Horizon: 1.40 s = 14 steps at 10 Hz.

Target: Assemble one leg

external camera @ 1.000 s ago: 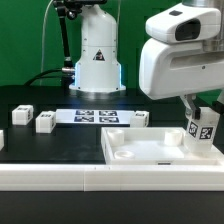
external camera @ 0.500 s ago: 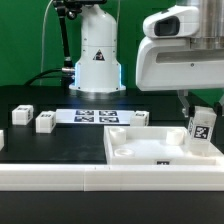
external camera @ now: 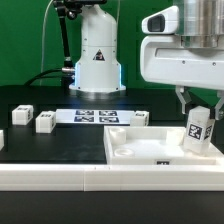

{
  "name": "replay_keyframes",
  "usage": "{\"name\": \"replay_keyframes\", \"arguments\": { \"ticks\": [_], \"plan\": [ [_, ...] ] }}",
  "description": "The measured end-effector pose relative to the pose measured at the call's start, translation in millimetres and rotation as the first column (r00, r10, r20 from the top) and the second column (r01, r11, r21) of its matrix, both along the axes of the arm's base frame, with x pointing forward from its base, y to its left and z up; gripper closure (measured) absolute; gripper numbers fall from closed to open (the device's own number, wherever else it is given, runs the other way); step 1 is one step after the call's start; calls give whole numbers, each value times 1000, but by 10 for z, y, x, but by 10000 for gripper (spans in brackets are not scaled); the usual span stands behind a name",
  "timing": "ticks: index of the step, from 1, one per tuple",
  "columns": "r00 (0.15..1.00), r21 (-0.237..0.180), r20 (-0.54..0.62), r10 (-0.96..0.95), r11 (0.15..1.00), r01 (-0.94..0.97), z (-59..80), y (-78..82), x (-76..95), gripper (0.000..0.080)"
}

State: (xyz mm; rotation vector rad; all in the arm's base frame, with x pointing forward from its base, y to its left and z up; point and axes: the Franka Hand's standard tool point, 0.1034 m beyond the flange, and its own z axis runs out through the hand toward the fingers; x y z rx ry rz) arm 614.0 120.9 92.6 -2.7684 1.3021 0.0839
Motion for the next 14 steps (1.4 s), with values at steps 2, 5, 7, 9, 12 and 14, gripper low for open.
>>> {"name": "replay_keyframes", "arguments": {
  "ticks": [2,5,7,9,12,14],
  "plan": [
    [995,6,-7,-96,995,96,-3,-29,9,504],
    [997,12,-7,-77,997,77,-11,-18,6,342],
    [1000,13,-5,12,1000,-12,-25,-6,-10,164],
    [967,-3,17,253,967,-253,-3,37,0,153],
    [805,-22,52,590,807,-590,21,83,51,150],
    [659,-43,59,750,661,-749,23,83,58,150]
  ]
}}
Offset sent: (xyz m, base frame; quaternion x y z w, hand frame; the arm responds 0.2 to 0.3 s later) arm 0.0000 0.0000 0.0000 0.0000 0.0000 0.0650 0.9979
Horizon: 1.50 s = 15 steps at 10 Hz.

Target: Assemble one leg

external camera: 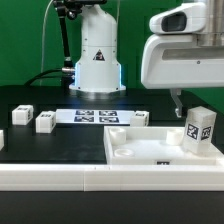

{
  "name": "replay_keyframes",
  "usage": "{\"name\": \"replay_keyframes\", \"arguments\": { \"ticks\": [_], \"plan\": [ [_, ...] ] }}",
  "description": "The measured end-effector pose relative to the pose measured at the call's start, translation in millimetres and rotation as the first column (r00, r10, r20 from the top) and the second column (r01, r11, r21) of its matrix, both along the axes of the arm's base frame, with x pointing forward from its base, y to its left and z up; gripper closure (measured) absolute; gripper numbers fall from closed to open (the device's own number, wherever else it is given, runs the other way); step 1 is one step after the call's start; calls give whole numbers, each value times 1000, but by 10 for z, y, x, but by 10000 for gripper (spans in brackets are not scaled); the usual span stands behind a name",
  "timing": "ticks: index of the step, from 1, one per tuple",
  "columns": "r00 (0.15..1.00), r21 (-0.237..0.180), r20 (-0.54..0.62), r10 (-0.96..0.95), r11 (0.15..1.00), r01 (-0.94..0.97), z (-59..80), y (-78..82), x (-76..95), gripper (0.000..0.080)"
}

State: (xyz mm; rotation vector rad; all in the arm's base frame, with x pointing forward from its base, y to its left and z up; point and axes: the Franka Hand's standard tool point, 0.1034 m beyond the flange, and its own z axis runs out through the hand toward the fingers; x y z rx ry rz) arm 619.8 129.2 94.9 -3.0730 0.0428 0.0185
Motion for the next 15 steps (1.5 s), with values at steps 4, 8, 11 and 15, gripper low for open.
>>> {"name": "replay_keyframes", "arguments": {
  "ticks": [4,8,11,15],
  "plan": [
    [954,-26,24,300,954,-299,-36,-32,-14,150],
    [924,-54,21,382,923,-381,-58,-9,-39,161],
    [924,-54,21,382,923,-381,-57,-12,-37,511],
    [980,-39,28,198,980,-197,-46,-41,-29,511]
  ]
}}
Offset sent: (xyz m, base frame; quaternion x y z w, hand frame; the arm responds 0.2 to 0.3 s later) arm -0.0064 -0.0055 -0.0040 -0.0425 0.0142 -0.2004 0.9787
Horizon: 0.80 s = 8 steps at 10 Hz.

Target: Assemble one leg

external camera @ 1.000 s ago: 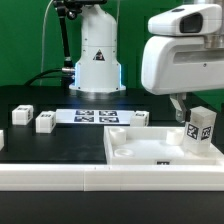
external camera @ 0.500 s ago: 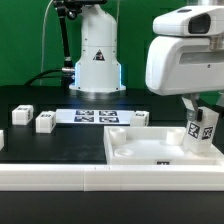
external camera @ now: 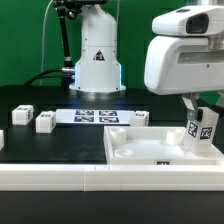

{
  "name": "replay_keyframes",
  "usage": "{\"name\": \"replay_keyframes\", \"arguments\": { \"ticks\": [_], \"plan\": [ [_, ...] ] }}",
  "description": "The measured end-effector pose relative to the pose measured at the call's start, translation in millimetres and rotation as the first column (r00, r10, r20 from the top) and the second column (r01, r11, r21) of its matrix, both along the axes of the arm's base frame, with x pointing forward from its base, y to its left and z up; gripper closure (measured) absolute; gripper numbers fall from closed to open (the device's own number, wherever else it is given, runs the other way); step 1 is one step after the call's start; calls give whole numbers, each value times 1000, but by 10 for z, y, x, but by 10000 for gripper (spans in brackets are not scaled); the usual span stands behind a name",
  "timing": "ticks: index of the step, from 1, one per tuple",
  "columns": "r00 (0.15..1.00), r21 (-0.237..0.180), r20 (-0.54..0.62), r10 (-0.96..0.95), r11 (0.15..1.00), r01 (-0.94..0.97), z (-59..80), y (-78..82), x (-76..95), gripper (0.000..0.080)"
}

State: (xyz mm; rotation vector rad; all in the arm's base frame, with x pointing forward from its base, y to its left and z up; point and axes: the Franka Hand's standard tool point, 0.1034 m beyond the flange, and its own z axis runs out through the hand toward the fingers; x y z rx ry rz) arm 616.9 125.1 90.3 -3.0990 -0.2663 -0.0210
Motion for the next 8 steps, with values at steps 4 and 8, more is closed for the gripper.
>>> {"name": "replay_keyframes", "arguments": {
  "ticks": [4,8],
  "plan": [
    [927,22,14,-375,927,374,-25,-67,4,509],
    [729,39,2,-685,728,684,-27,-122,30,509]
  ]
}}
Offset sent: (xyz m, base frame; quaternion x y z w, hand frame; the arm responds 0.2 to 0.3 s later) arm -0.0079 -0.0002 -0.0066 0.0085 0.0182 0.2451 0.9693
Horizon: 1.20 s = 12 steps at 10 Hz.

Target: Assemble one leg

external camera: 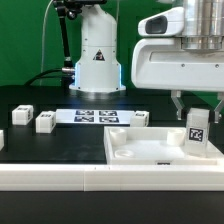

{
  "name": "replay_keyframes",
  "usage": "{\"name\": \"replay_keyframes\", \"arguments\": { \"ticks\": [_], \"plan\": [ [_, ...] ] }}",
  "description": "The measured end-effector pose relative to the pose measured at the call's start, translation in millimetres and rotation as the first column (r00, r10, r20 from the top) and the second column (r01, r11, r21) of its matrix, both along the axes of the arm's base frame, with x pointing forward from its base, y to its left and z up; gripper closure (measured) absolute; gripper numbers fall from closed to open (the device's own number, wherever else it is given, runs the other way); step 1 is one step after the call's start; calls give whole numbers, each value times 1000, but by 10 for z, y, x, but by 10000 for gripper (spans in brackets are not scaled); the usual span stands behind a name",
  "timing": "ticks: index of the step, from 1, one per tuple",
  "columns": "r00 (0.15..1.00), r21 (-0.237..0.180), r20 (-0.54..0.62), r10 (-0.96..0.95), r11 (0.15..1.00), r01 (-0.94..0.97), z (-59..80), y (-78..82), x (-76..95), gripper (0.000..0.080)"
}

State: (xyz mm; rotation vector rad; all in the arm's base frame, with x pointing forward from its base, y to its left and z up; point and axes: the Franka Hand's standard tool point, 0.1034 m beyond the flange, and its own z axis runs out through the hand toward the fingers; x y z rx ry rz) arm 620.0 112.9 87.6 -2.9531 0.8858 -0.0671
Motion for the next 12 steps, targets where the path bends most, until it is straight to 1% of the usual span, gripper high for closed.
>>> {"name": "replay_keyframes", "arguments": {
  "ticks": [1,2,3,5,6,7,8,9,10,11,12],
  "plan": [
    [995,9,0,-104,994,104,0,-11,7,509],
    [969,22,8,-247,969,247,1,-27,17,509],
    [950,24,7,-314,949,313,1,-25,12,509],
    [874,45,-13,-485,873,485,-1,-19,16,509],
    [874,47,-15,-486,873,486,-1,-27,18,509],
    [856,54,-21,-517,854,517,0,-17,16,508],
    [869,53,-20,-495,867,495,-4,-13,14,403],
    [926,43,-16,-378,925,378,-3,-12,24,271],
    [954,38,-11,-300,953,300,-4,6,32,271],
    [985,31,-5,-173,984,173,-16,37,20,175],
    [997,27,1,-77,997,77,-21,41,20,157]
  ]
}}
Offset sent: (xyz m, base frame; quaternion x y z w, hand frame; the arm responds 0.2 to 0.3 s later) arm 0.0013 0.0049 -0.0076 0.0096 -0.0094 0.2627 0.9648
